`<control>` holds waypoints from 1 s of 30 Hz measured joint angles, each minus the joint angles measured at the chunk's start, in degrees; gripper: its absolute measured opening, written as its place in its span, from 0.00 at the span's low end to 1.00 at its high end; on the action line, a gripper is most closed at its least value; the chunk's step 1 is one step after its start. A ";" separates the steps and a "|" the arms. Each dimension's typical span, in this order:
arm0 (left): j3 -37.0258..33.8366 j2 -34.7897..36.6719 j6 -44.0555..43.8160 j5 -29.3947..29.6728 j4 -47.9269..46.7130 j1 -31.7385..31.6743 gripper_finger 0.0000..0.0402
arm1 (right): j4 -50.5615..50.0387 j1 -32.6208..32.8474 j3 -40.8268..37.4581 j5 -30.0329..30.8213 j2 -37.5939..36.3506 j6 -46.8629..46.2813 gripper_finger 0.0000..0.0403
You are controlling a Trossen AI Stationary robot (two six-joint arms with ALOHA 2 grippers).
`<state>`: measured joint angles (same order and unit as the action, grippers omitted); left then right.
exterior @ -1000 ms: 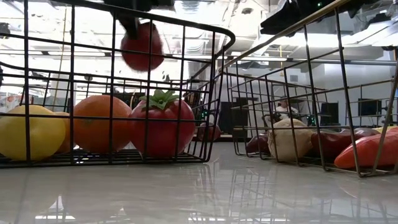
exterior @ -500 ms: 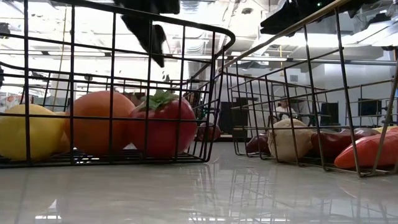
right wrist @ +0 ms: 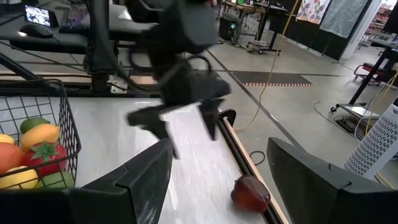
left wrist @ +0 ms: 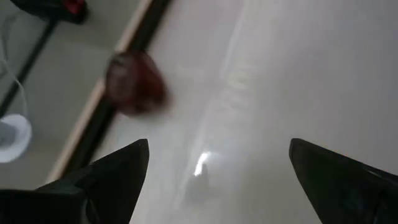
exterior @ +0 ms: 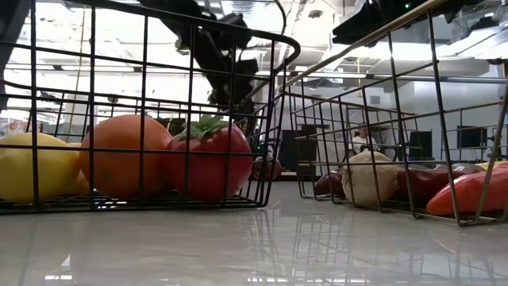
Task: Sort produce into baskets
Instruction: Put the red apple into the black wire basket
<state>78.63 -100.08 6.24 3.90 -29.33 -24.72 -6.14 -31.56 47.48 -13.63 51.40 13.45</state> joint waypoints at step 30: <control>29.03 -30.50 4.77 -0.71 -2.36 -10.26 0.94 | -2.91 0.45 -0.02 -0.01 0.02 0.94 0.72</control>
<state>107.66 -130.58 11.01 3.19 -31.69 -34.98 -9.05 -31.11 47.46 -13.64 51.42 14.39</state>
